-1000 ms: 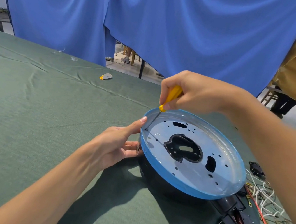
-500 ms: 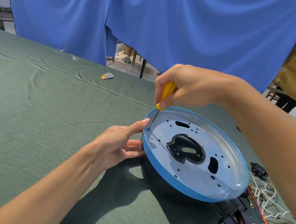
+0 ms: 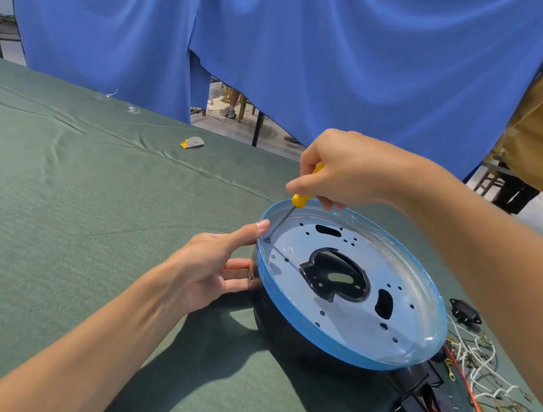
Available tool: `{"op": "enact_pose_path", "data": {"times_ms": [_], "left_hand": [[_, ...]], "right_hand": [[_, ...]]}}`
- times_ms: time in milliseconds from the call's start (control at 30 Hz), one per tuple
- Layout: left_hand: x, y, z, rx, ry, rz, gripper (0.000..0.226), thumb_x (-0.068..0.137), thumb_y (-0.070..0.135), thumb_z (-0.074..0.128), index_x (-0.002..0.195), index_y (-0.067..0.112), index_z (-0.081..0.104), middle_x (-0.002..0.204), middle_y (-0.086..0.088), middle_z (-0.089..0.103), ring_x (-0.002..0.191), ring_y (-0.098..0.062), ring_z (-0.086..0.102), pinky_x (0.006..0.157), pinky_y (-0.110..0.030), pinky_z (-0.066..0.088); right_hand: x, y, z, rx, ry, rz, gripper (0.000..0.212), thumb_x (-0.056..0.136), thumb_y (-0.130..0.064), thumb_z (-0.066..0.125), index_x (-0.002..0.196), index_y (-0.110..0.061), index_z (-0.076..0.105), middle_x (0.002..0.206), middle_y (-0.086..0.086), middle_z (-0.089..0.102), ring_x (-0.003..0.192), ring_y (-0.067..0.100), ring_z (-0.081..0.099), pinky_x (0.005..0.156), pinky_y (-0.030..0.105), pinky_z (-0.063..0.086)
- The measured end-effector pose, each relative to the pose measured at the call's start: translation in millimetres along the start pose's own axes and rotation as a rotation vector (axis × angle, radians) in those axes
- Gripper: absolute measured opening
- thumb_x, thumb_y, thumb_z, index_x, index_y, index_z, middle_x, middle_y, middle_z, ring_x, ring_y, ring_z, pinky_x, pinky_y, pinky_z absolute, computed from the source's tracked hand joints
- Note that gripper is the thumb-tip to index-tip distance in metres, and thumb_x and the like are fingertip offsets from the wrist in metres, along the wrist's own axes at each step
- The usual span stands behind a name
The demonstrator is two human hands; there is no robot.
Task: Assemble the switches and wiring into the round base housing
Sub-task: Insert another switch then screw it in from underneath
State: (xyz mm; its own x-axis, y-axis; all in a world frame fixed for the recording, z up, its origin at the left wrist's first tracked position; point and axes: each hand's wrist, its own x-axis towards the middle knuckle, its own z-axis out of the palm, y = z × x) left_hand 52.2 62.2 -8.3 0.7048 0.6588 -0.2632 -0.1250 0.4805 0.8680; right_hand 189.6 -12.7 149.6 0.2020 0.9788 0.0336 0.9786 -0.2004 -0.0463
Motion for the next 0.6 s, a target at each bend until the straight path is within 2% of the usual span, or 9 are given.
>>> {"op": "enact_pose_path", "data": {"times_ms": [67, 167, 233, 300, 400, 500, 567, 600], "left_hand": [[-0.2, 0.1, 0.4, 0.003, -0.001, 0.002, 0.065, 0.052, 0.04, 0.088, 0.107, 0.007, 0.072, 0.097, -0.015, 0.076, 0.09, -0.032, 0.073, 0.065, -0.037, 0.061], [0.1, -0.1, 0.8, -0.002, 0.004, 0.01, 0.066, 0.052, 0.039, 0.088, 0.107, 0.007, 0.071, 0.096, -0.012, 0.076, 0.09, -0.032, 0.074, 0.065, -0.037, 0.061], [0.2, -0.2, 1.4, 0.0, 0.007, 0.013, 0.065, 0.053, 0.039, 0.087, 0.107, 0.007, 0.071, 0.095, -0.01, 0.077, 0.09, -0.031, 0.074, 0.066, -0.037, 0.061], [-0.1, -0.6, 1.9, 0.006, 0.004, 0.011, 0.062, 0.056, 0.039, 0.086, 0.107, 0.008, 0.071, 0.094, -0.011, 0.077, 0.089, -0.031, 0.074, 0.064, -0.036, 0.061], [-0.5, -1.1, 2.1, 0.01, 0.003, 0.002, 0.061, 0.058, 0.04, 0.085, 0.108, 0.009, 0.07, 0.096, -0.013, 0.076, 0.09, -0.032, 0.074, 0.063, -0.035, 0.06], [-0.5, -1.0, 2.7, -0.001, 0.002, -0.001, 0.063, 0.058, 0.039, 0.085, 0.111, 0.009, 0.068, 0.098, -0.015, 0.075, 0.092, -0.031, 0.073, 0.065, -0.035, 0.061], [-0.4, -1.3, 2.8, -0.007, 0.005, -0.011, 0.063, 0.058, 0.039, 0.085, 0.111, 0.008, 0.068, 0.099, -0.016, 0.075, 0.092, -0.031, 0.073, 0.066, -0.035, 0.061], [-0.5, -1.6, 2.3, -0.008, 0.003, -0.012, 0.064, 0.058, 0.039, 0.085, 0.111, 0.008, 0.068, 0.1, -0.016, 0.075, 0.094, -0.031, 0.073, 0.067, -0.036, 0.061]], "right_hand": [[-3.1, -2.2, -3.8, -0.027, -0.014, -0.106, 0.017, 0.084, -0.036, 0.069, 0.071, -0.025, 0.066, 0.062, -0.005, 0.068, 0.053, 0.001, 0.057, 0.054, 0.024, 0.046], [-3.3, -5.9, -6.5, -0.078, -0.006, -0.193, 0.011, 0.081, -0.026, 0.075, 0.073, -0.03, 0.068, 0.062, -0.008, 0.066, 0.061, -0.001, 0.059, 0.056, 0.028, 0.052], [-1.8, -7.9, -7.3, -0.098, 0.005, -0.215, 0.015, 0.079, -0.018, 0.074, 0.074, -0.031, 0.07, 0.066, -0.009, 0.066, 0.066, -0.004, 0.059, 0.059, 0.033, 0.056], [-0.8, -8.7, -7.7, -0.121, -0.003, -0.235, 0.025, 0.078, -0.006, 0.068, 0.073, -0.03, 0.072, 0.07, -0.009, 0.066, 0.068, 0.005, 0.063, 0.063, 0.04, 0.059], [-0.3, -6.1, -7.3, -0.131, -0.005, -0.257, 0.032, 0.078, 0.003, 0.065, 0.074, -0.027, 0.075, 0.071, -0.012, 0.066, 0.071, 0.01, 0.065, 0.067, 0.04, 0.06], [-0.2, -2.9, -6.1, -0.106, -0.006, -0.265, 0.027, 0.081, -0.003, 0.069, 0.076, -0.029, 0.075, 0.075, -0.013, 0.067, 0.074, -0.002, 0.061, 0.071, 0.039, 0.059], [-0.4, -2.7, -7.0, -0.074, -0.017, -0.263, 0.016, 0.081, -0.018, 0.074, 0.074, -0.033, 0.074, 0.072, -0.012, 0.068, 0.073, -0.014, 0.055, 0.069, 0.035, 0.058], [-0.6, -4.0, -6.7, -0.046, -0.028, -0.252, 0.01, 0.082, -0.026, 0.074, 0.073, -0.031, 0.073, 0.066, -0.009, 0.069, 0.067, -0.014, 0.056, 0.066, 0.032, 0.057]]}}
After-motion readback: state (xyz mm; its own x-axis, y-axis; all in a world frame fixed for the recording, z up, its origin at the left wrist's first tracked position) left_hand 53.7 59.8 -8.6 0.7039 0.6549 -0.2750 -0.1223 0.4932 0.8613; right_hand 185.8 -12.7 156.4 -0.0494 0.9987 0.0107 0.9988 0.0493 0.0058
